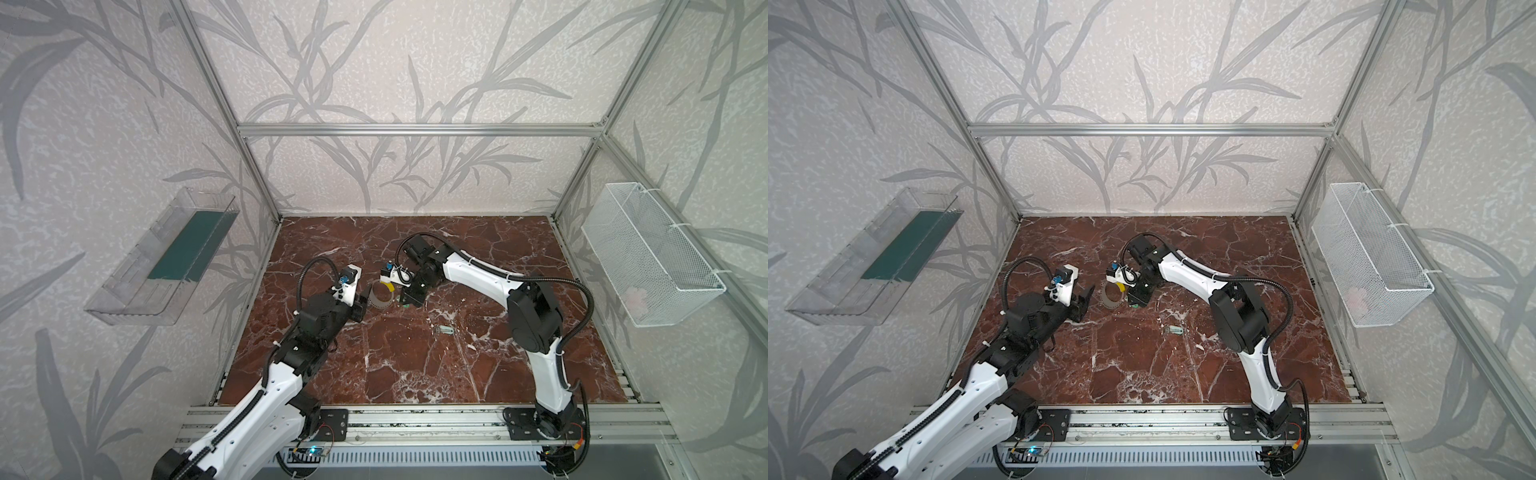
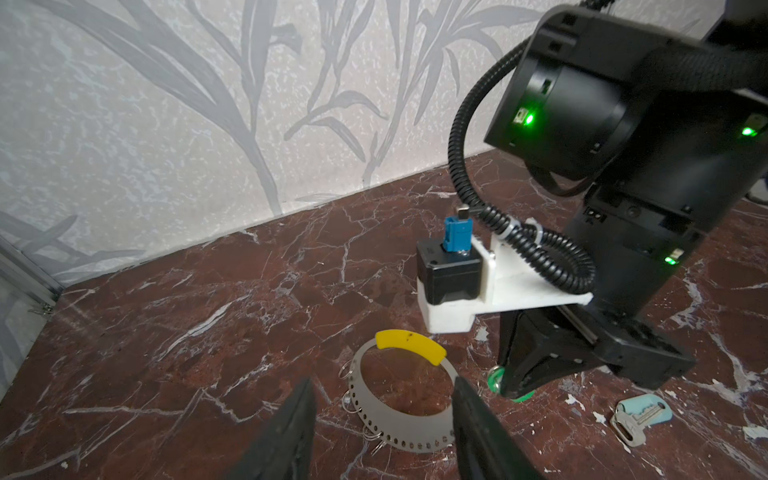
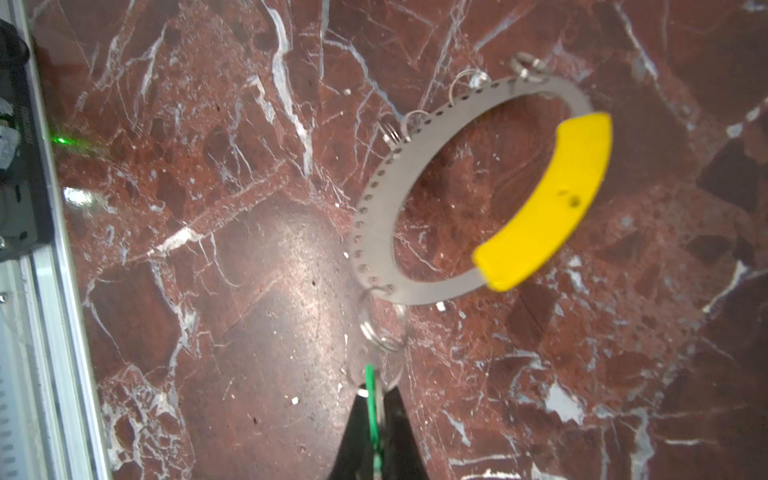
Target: Put the keys on the keyring
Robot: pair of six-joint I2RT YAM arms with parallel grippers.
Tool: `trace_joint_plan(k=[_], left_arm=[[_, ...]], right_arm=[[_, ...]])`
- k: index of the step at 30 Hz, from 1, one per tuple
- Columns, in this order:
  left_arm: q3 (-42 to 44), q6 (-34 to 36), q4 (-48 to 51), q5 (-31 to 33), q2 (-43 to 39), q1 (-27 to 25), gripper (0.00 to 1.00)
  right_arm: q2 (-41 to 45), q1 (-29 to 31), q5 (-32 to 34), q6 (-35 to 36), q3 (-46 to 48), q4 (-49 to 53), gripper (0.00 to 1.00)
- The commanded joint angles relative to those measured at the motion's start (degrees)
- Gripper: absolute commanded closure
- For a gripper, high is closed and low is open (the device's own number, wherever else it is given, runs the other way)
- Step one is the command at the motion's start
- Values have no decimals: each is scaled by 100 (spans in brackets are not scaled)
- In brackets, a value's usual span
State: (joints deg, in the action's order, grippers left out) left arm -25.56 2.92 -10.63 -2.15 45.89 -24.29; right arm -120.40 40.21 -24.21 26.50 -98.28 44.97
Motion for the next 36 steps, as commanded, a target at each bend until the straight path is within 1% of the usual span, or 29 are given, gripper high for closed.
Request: trace_joint_plan(k=[1, 3, 7, 16, 21, 23, 29, 32, 33, 35, 36], left_arm=[[-89, -97, -247, -153, 228, 25, 47], [-97, -114, -428, -232, 453, 21, 48], [-185, -185, -531, -294, 765, 18, 50], [-294, -224, -545, -406, 1147, 14, 52], [-362, -202, -589, -479, 1340, 13, 52], [-387, -199, -564, -510, 1426, 12, 53], [-493, -153, -510, -608, 1685, 12, 53], [-659, -82, -432, -793, 1951, 14, 53], [-737, -46, -396, -873, 2073, 12, 53], [-891, 53, -338, -1047, 2315, 21, 53], [-996, 104, -273, -1098, 2441, 25, 54]], right_arm=[[218, -274, 298, 694, 154, 411, 100], [125, -430, 399, 889, 140, 569, 100], [169, -706, 324, 970, 344, 429, 100], [123, -957, 508, 1225, 657, 407, 100], [145, -999, 491, 1213, 736, 436, 100], [157, -1014, 604, 1195, 791, 428, 100], [102, -1339, 867, 1090, 939, 505, 100], [168, -1517, 913, 1038, 1018, 410, 95], [206, -1587, 894, 1020, 1042, 358, 90], [244, -1678, 875, 1010, 1018, 354, 77], [253, -1715, 874, 1002, 1007, 363, 73]])
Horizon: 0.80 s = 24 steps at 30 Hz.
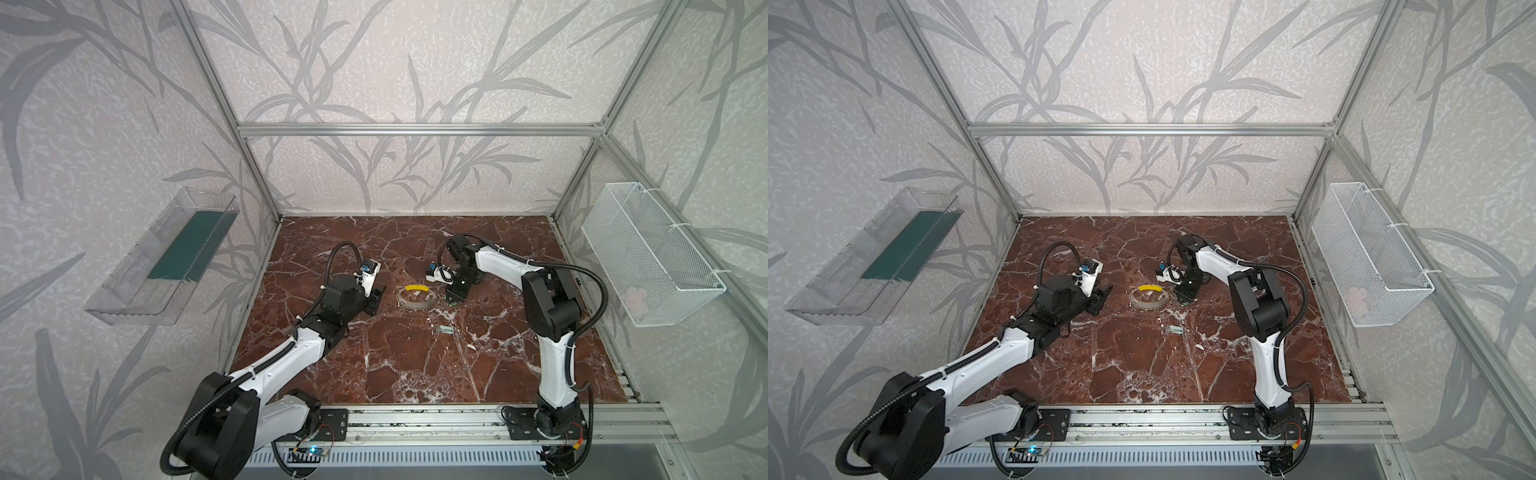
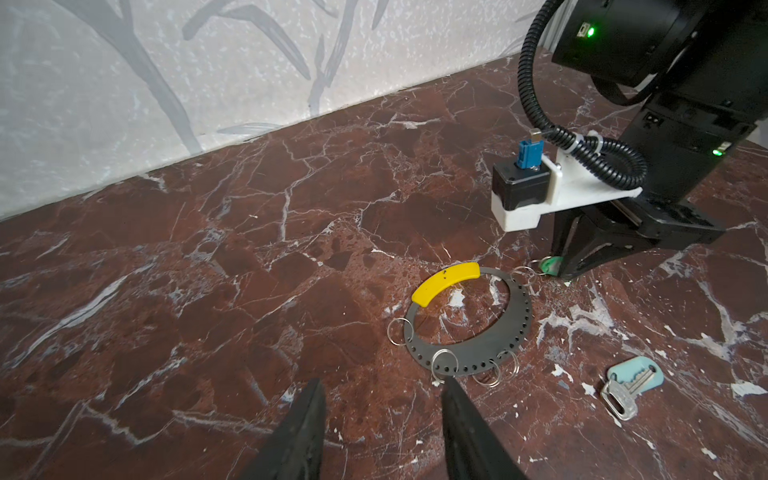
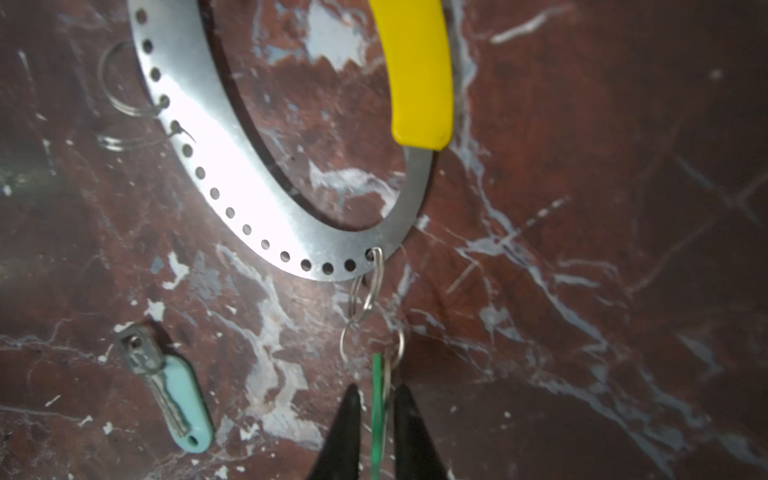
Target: Put the keys on the keyring
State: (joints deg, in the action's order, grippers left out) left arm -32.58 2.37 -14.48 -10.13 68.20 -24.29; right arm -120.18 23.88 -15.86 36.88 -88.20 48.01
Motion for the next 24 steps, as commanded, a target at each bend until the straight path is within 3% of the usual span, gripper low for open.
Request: trace_joint_plan(k=[1, 3, 6, 14, 20, 24], left_arm=[[-393, 193, 142, -320, 345, 23, 54], [-586, 307, 235, -426, 589, 39, 56], [-902, 463, 392, -815, 1036, 79, 57], [-2070, 769, 1386, -2331, 2341, 673, 66], [-3491, 1256, 3034, -3093, 3455, 799, 70], [-4194, 1176, 4031, -3043, 3999, 754, 71]], right_arm=[[247, -107, 31, -47, -10, 62, 68], [304, -185, 25, -95, 17, 47, 57], [541, -318, -1, -185, 155, -123, 52], [1424, -394, -544, -442, 600, -566, 53], [1774, -263, -702, -557, 921, -589, 55], [1923, -183, -721, -629, 1068, -587, 55]])
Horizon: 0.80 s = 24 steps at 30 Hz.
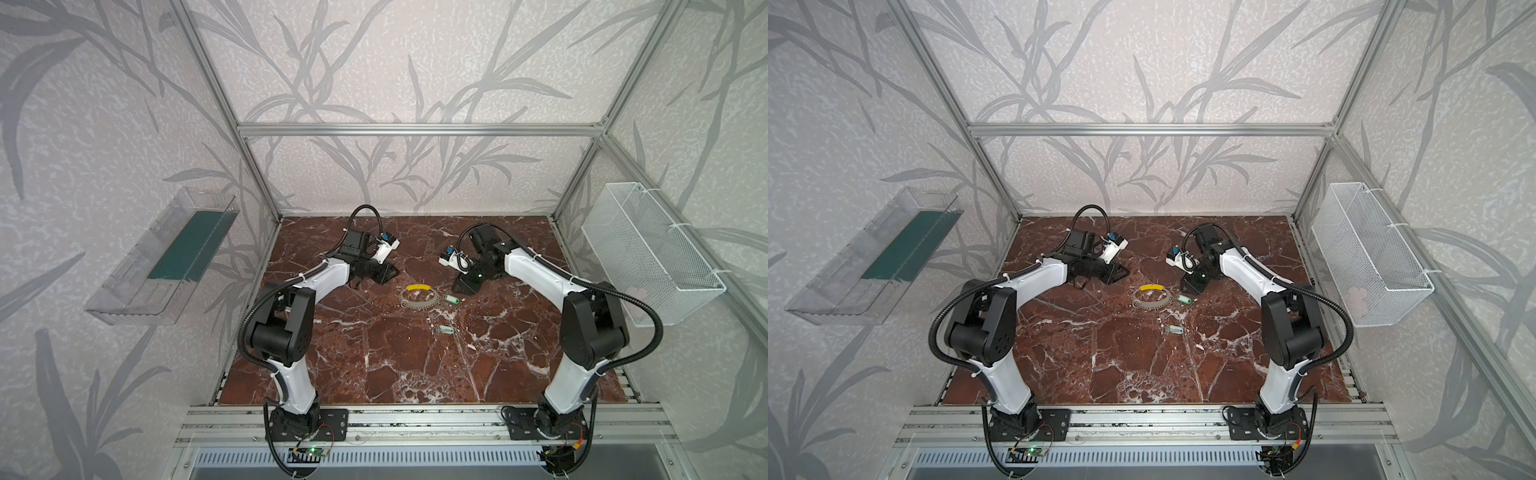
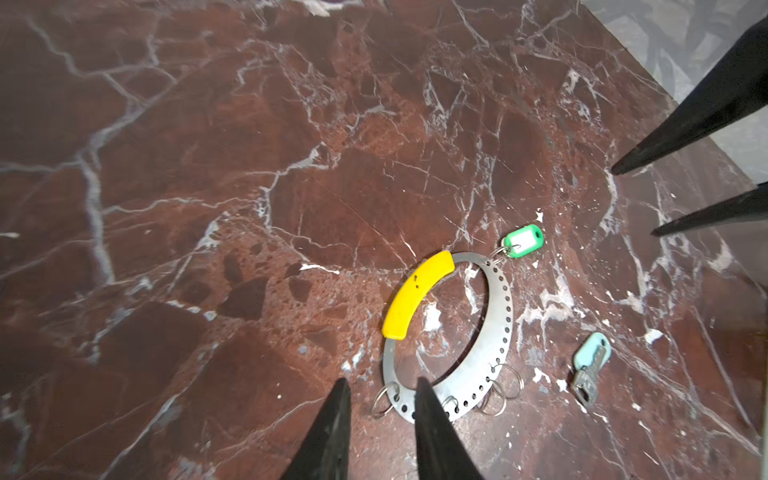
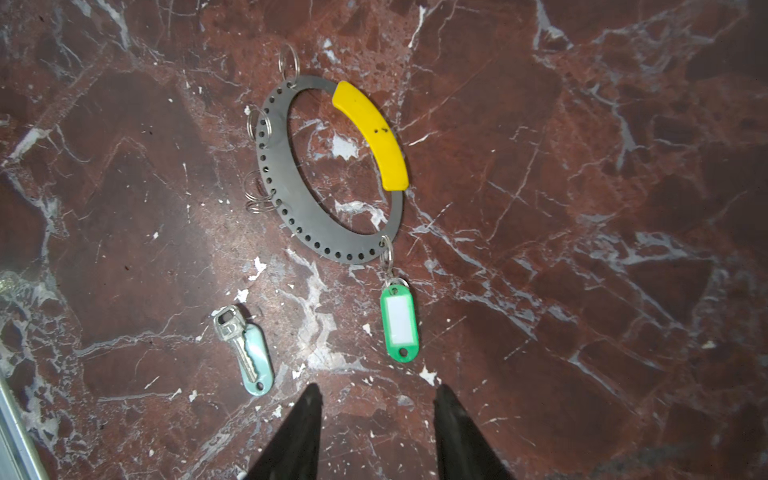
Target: Put the keys on the keyring
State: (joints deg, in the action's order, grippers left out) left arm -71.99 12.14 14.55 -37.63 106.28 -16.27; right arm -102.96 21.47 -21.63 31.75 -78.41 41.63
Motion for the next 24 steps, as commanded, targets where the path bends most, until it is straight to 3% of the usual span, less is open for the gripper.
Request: trace_joint_plan(k=[1, 10, 16, 24], left_arm=[[-300, 155, 1221, -137, 236, -69, 71], [-238, -467, 1127, 529, 473, -245, 63], [-368, -688, 1177, 1046, 723, -416, 62], [-439, -832, 1042, 1170, 885, -473, 65]], right_arm=[[227, 82, -136, -129, 98, 78, 55], [308, 271, -175, -272, 221, 11, 56], [250, 417, -175, -301, 228, 4, 57], [292, 450, -231, -329, 333, -48, 60]])
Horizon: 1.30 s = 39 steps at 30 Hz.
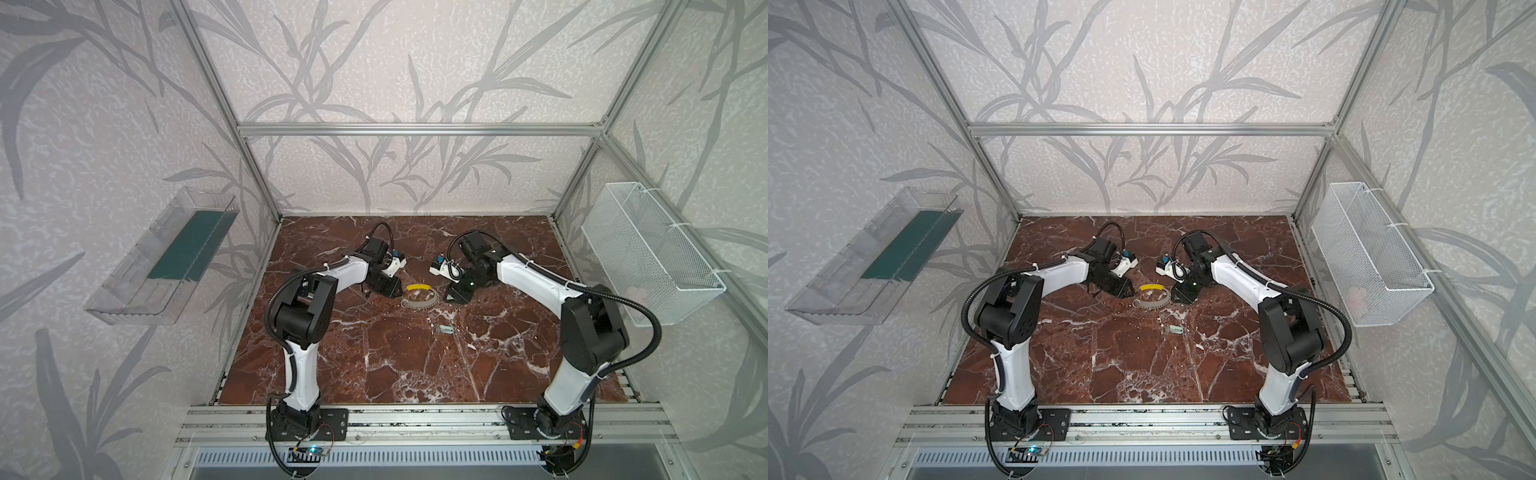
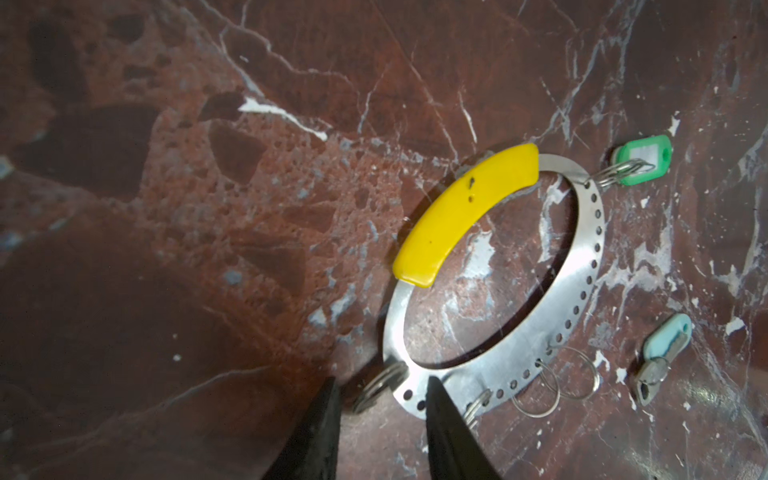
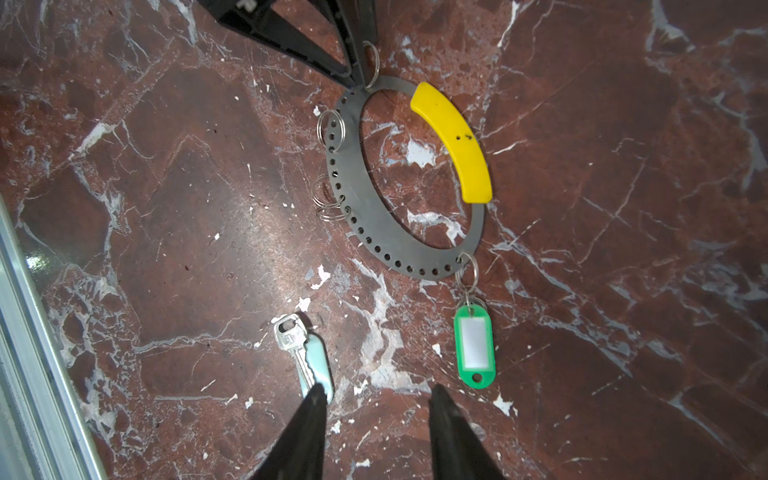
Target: Put the keys on the keyring
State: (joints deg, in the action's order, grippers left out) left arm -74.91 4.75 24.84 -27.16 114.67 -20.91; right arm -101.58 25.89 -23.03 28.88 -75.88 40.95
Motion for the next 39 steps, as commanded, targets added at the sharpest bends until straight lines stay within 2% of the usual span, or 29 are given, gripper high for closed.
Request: trace_joint_plan(k=[1, 10, 18, 28, 39], left_arm=[[-122, -97, -11, 99, 48, -19, 66], [146, -28, -393, -209, -33, -53, 78], [158, 91, -286, -301, 15, -80, 79], [369, 234, -447, -478, -245, -150, 96], [748, 446, -850, -686, -840, -274, 100]], right_arm=[[160, 13, -96, -41, 97, 17, 60], [81, 13, -149, -41, 108, -21, 65], [68, 10, -132, -31, 108, 14, 68], [146, 12, -114, -40, 168, -69, 75], [349, 12, -298, -231, 405, -538, 77]])
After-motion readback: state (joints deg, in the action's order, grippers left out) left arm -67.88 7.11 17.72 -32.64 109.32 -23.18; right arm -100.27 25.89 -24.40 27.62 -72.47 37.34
